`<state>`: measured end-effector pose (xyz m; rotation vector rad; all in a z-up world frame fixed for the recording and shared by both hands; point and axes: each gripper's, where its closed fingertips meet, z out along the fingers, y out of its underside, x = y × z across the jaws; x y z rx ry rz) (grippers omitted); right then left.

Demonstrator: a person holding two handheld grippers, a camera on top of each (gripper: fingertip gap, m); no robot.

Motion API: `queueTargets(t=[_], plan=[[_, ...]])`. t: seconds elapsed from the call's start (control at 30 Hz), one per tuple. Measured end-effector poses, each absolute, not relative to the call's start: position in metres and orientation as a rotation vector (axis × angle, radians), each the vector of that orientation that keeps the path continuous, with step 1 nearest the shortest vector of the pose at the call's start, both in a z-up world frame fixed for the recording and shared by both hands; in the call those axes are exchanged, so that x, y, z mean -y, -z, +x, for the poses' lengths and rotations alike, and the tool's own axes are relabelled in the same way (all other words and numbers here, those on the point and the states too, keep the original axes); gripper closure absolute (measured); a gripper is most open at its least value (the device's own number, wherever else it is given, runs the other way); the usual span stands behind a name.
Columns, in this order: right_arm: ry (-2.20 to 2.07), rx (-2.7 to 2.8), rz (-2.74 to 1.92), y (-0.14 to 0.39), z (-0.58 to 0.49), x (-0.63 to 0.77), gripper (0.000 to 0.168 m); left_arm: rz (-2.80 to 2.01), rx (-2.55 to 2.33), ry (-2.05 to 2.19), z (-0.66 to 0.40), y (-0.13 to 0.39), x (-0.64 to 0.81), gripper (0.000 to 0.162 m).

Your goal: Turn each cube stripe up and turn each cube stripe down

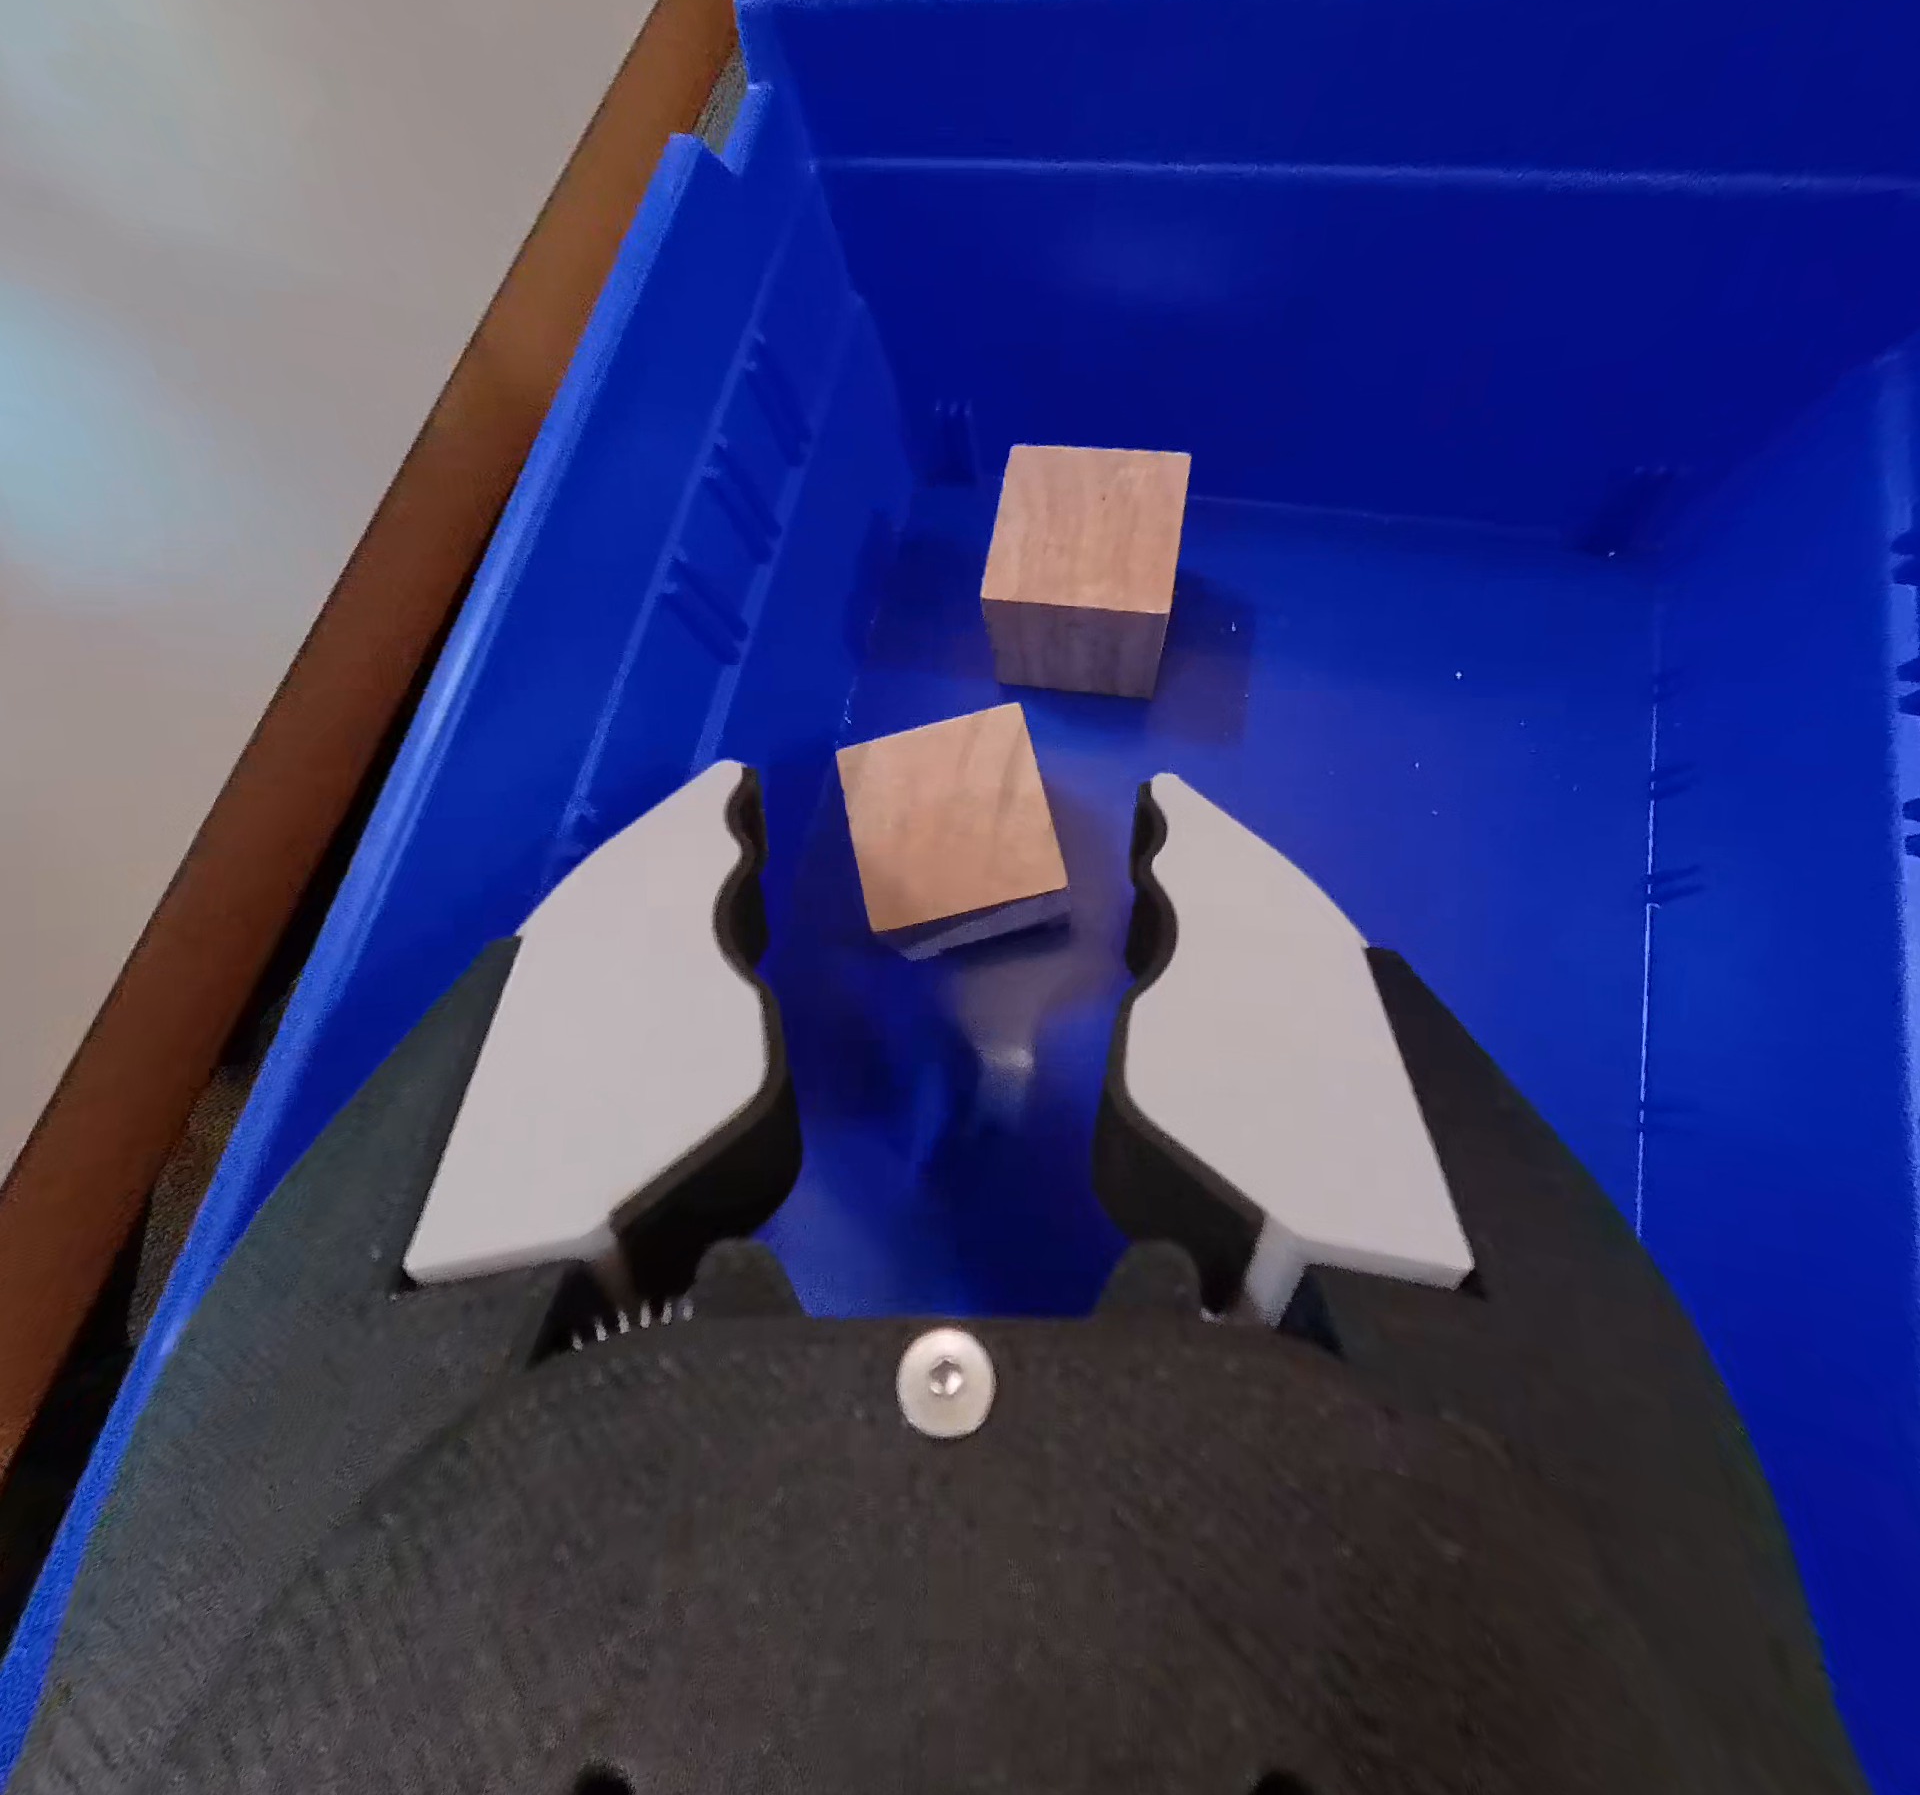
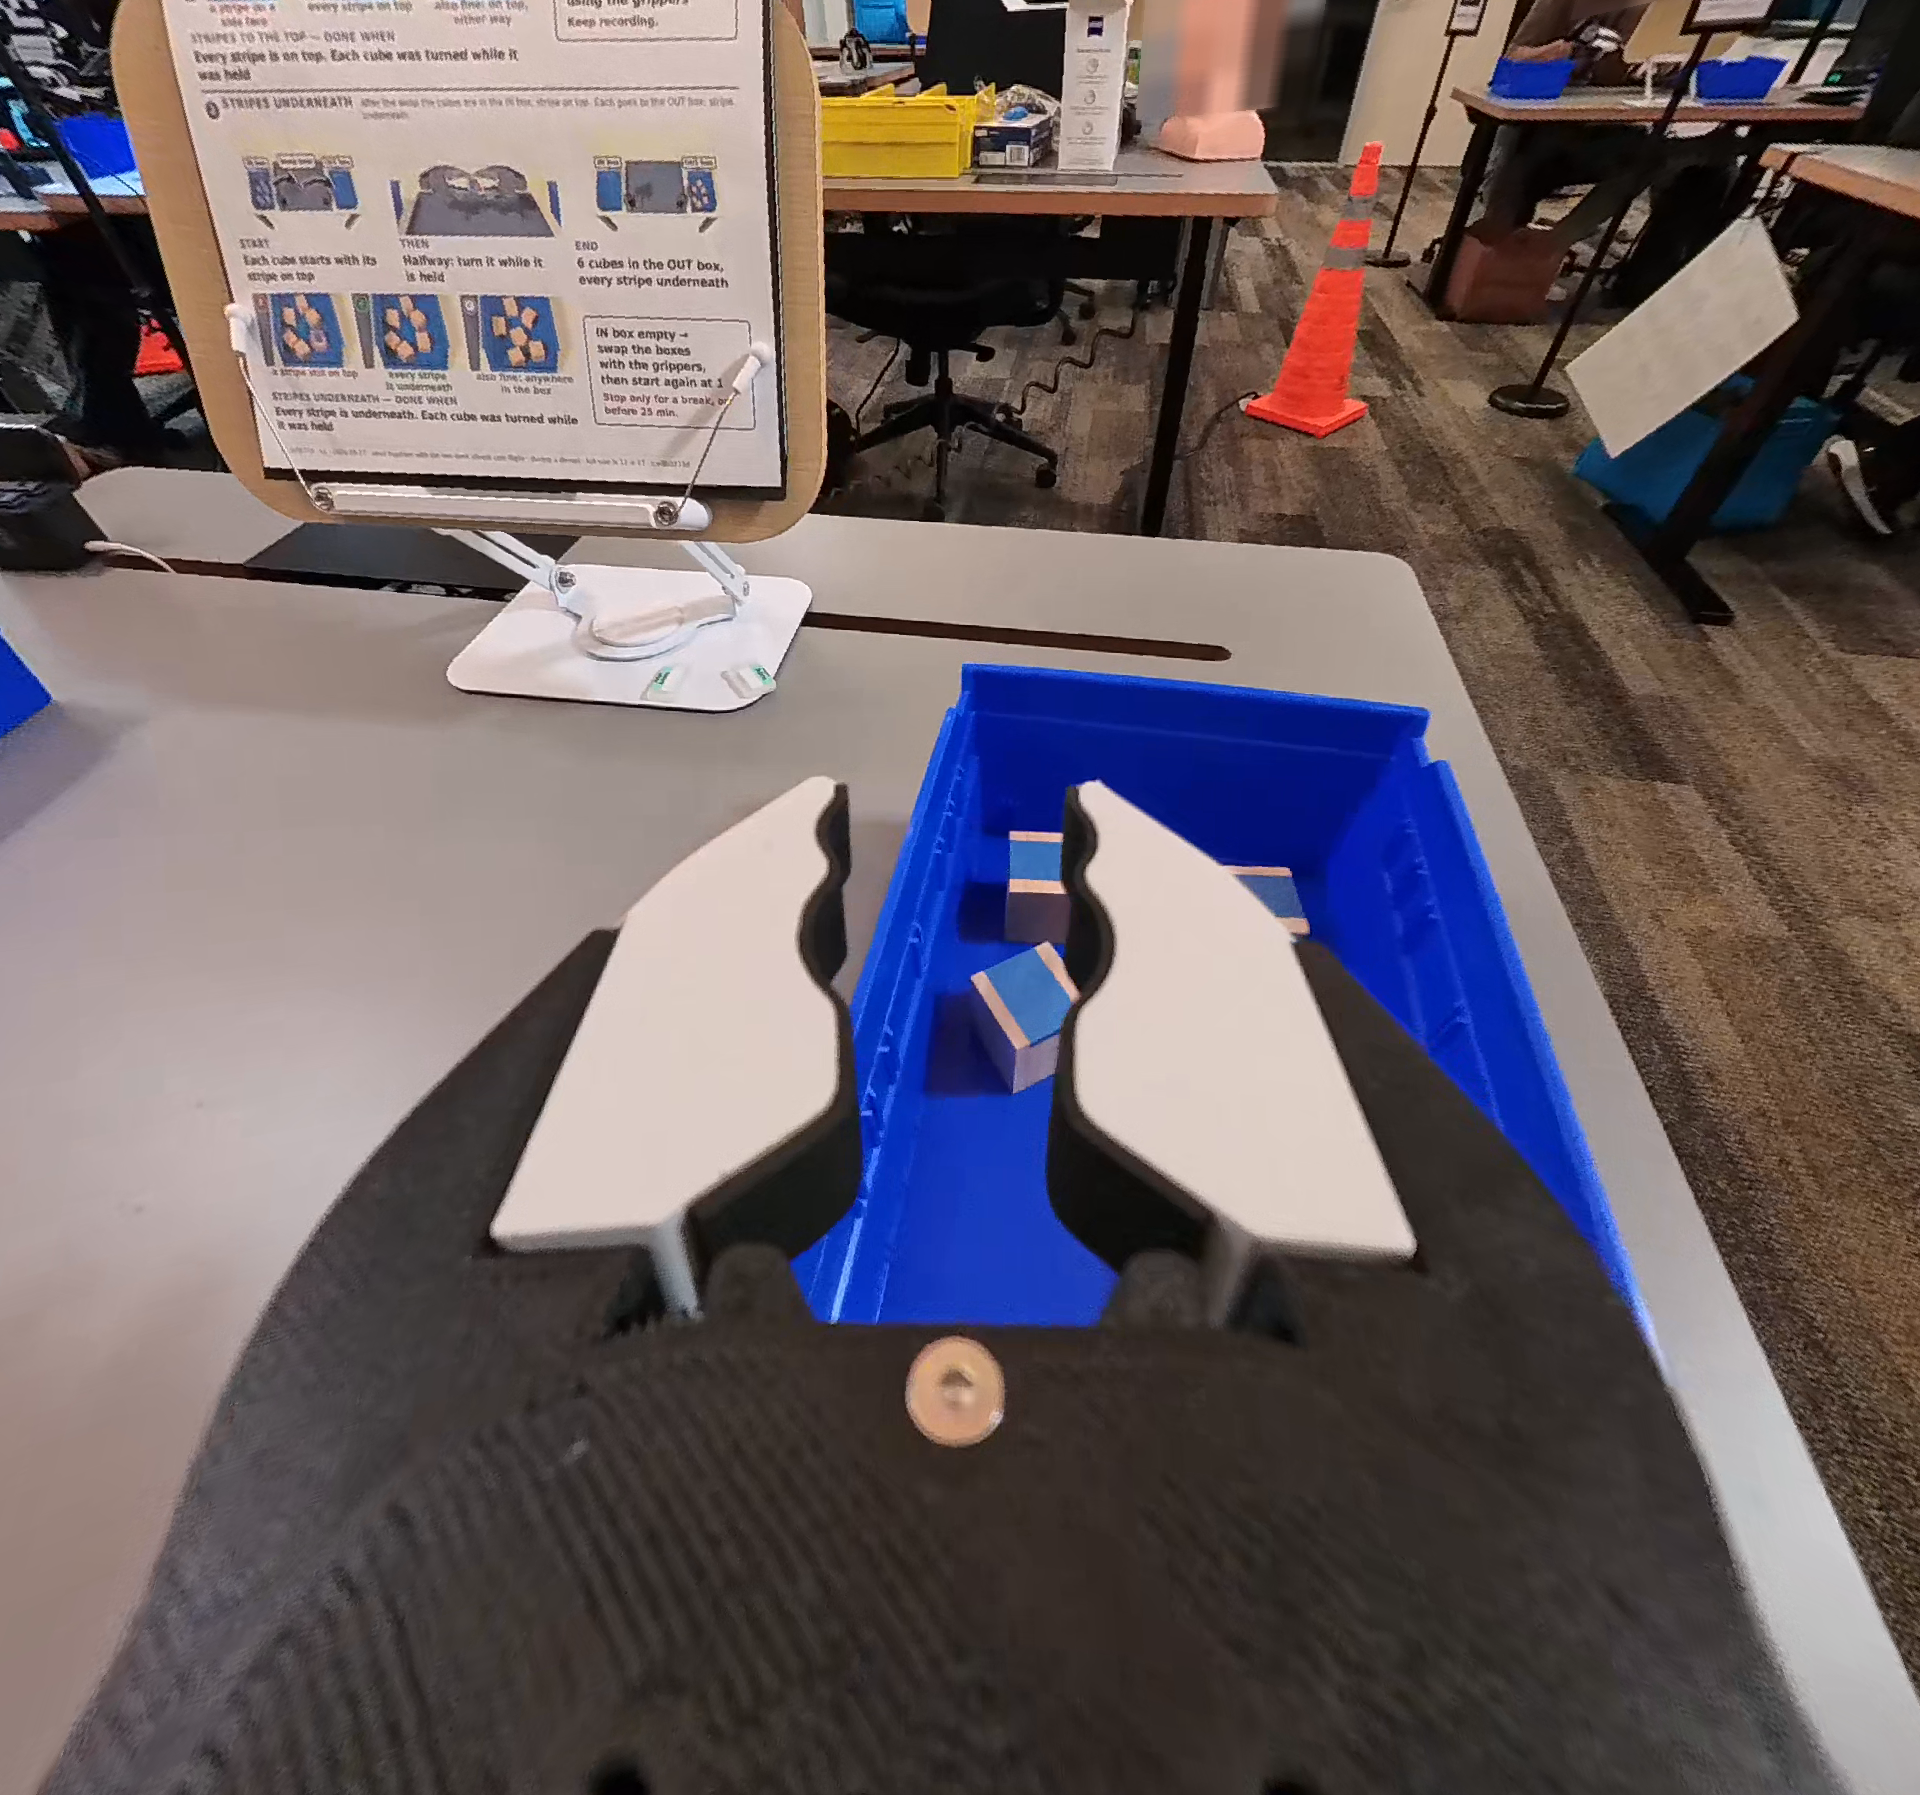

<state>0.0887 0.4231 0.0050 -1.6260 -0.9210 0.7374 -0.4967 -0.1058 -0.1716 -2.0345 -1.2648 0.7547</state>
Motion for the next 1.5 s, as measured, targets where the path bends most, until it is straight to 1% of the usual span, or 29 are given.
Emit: queueTargets(t=[0.07,0.17,0.23,0.3,0.4,0.5,0.57,0.7,0.87,0.97,1.07,1.17,1.33,1.5], plan=[[-0.738,0.926,-1.63,-0.003,0.087,-0.423,0.129,-2.046,1.268,-0.722,-0.496,0.175,0.106,0.09],[-0.736,0.938,-1.632,-0.001,0.085,-0.421,0.129,-2.168,1.297,-0.63,-0.488,0.202,0.104,0.087],[-0.732,0.945,-1.629,-0.001,0.084,-0.42,0.129,-2.24,1.318,-0.644,-0.486,0.217,0.106,0.089],[-0.724,0.947,-1.626,-0.002,0.084,-0.42,0.129,-2.226,1.284,-0.676,-0.488,0.211,0.102,0.112],[-0.723,0.946,-1.624,-0.002,0.084,-0.42,0.129,-2.16,1.255,-0.669,-0.488,0.19,0.096,0.113],[-0.745,0.944,-1.626,-0.002,0.082,-0.419,0.129,-2.008,1.222,-0.583,-0.486,0.158,0.084,0.113],[-0.762,0.946,-1.623,-0.002,0.08,-0.416,0.129,-1.863,1.142,-0.429,-0.476,0.129,0.063,0.113],[-0.837,0.963,-1.594,-0.008,0.065,-0.399,0.13,-1.597,0.934,-0.028,-0.429,0.05,0.009,0.114],[-1.022,1.077,-1.487,-0.021,0.023,-0.335,0.125,-1.376,0.503,0.387,-0.315,-0.066,-0.066,0.114],[-1.01,1.207,-1.324,-0.03,-0.001,-0.284,0.123,-1.244,0.311,0.785,-0.231,-0.102,-0.101,0.115],[-0.929,1.311,-1.115,-0.038,-0.015,-0.237,0.121,-1.162,0.234,1.195,-0.163,-0.107,-0.128,0.115],[-0.969,1.394,-0.999,-0.042,-0.02,-0.198,0.116,-1.118,0.237,1.446,-0.118,-0.096,-0.15,0.115],[-1.112,1.327,-0.994,-0.056,-0.02,-0.182,0.103,-1.107,0.204,1.649,-0.062,-0.076,-0.169,0.115],[-1.161,1.28,-0.956,-0.063,-0.018,-0.179,0.101,-1.111,0.178,1.738,-0.024,-0.065,-0.175,0.115]])
